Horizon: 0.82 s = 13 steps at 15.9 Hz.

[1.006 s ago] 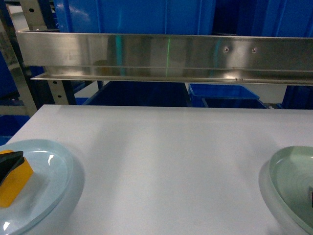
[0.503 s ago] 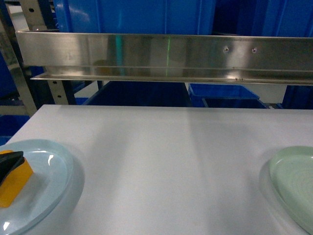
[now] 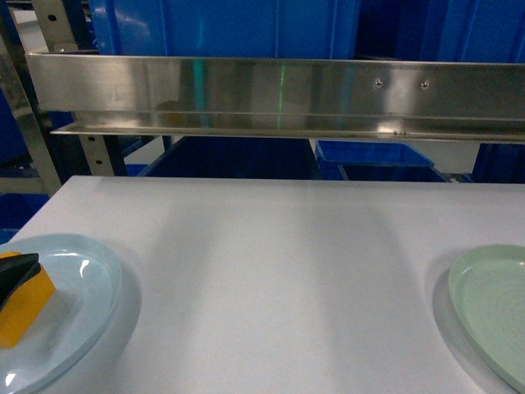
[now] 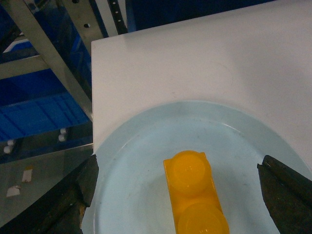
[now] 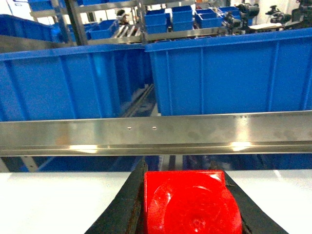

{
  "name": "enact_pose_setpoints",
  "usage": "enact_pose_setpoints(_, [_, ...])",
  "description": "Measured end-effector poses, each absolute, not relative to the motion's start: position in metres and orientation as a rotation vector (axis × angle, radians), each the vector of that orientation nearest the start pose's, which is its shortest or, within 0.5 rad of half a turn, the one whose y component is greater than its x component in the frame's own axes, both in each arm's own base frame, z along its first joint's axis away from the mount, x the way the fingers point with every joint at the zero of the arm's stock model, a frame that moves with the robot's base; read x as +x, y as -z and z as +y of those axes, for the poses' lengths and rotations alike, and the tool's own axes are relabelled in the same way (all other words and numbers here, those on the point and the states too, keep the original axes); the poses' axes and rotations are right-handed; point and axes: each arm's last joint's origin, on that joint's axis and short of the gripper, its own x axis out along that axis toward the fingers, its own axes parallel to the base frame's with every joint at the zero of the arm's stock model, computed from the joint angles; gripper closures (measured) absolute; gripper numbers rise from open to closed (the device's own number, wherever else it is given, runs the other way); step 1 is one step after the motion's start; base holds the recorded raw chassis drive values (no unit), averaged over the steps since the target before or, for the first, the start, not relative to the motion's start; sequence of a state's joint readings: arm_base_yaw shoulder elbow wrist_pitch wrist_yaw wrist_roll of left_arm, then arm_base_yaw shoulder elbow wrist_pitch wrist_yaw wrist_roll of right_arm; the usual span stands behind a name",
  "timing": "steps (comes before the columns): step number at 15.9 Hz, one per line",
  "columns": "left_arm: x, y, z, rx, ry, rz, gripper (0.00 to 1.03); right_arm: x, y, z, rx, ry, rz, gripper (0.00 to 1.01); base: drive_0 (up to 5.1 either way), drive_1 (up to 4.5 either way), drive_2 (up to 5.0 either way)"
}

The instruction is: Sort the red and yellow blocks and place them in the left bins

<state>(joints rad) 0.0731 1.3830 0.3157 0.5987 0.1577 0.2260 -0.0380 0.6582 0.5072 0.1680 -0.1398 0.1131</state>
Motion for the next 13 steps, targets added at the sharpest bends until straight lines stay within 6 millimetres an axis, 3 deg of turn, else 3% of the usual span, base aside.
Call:
enact_pose_setpoints(3, [0.227, -0.134, 0.012, 0.168, 0.136, 0.453, 0.05, 0.142, -0.273, 0.002, 0.150, -0.101, 0.023, 0.73, 0.0, 0.00, 0.0])
enact_pose_setpoints(13, [0.227, -0.134, 0.012, 0.167, 0.136, 0.453, 0.05, 0.136, -0.249, 0.003, -0.007, -0.043, 0.057, 0.73, 0.0, 0.00, 0.0])
